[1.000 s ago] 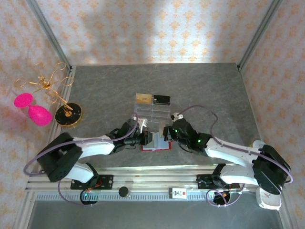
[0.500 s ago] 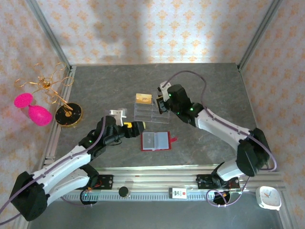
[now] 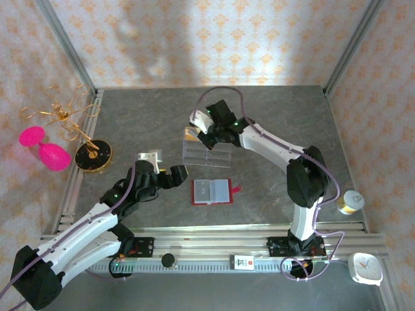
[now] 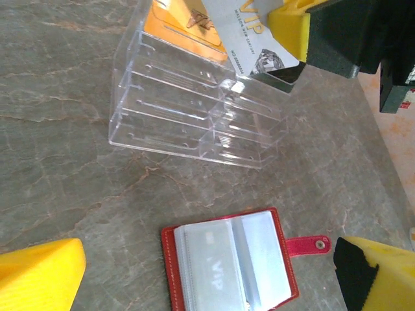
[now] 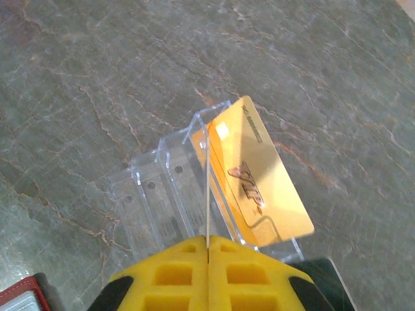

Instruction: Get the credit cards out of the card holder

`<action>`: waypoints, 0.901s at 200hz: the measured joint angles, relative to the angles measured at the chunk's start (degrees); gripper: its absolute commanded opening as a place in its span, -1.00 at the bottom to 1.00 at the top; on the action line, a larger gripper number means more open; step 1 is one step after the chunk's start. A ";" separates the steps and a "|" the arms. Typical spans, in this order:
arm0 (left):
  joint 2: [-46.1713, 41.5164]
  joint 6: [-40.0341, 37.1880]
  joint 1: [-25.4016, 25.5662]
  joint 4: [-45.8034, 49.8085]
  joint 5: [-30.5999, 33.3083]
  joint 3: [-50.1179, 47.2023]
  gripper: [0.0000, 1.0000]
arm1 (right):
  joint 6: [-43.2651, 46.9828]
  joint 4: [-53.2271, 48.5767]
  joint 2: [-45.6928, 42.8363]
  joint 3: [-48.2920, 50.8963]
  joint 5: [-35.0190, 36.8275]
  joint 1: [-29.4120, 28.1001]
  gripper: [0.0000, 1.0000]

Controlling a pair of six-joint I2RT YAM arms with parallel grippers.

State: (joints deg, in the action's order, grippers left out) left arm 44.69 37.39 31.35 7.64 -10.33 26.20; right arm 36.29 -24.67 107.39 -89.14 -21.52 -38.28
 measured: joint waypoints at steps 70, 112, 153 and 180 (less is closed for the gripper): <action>-0.48 -1.42 -1.14 3.02 3.56 1.20 0.99 | 9.05 -7.45 6.69 -6.91 -2.60 1.01 -1.00; -0.59 -1.44 -1.90 3.43 4.66 1.31 0.99 | 11.56 -8.48 6.69 -7.43 -4.26 1.70 -1.00; -0.44 -1.46 -2.54 3.43 4.83 1.31 0.99 | 13.16 -9.92 7.72 -8.85 -5.11 1.70 -1.00; 0.44 -1.46 -3.04 3.41 4.81 1.31 0.99 | 13.29 -9.62 7.85 -8.85 -5.09 1.70 -1.00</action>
State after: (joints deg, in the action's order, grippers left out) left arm 45.12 35.92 28.32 11.05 -5.52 27.51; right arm 49.58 -34.28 115.24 -98.00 -26.61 -36.58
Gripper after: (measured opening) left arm 0.994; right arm 0.041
